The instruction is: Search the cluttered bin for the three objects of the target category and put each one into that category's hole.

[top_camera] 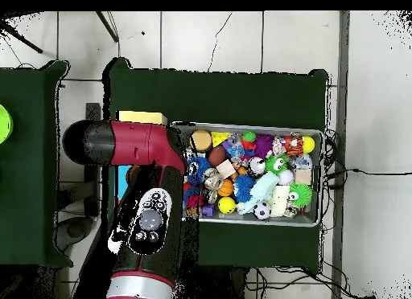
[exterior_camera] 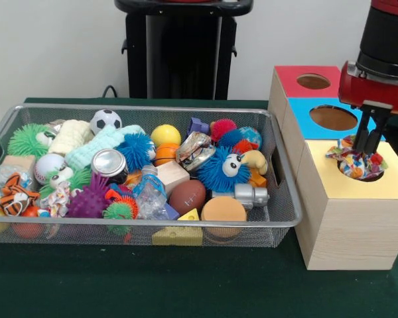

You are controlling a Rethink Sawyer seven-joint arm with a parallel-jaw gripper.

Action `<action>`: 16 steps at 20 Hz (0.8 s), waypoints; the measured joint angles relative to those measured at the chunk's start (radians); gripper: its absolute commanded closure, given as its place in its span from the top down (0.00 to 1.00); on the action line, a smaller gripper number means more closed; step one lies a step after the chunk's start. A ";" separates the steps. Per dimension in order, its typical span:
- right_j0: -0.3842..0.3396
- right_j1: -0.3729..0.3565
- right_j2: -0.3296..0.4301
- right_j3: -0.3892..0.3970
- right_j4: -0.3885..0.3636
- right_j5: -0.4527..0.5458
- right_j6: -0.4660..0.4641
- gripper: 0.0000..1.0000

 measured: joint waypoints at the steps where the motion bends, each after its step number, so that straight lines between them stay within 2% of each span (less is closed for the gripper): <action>1: 0.000 0.001 0.001 0.000 0.000 0.000 0.000 0.00; 16: 0.000 0.029 0.002 -0.001 0.000 -0.039 0.000 0.00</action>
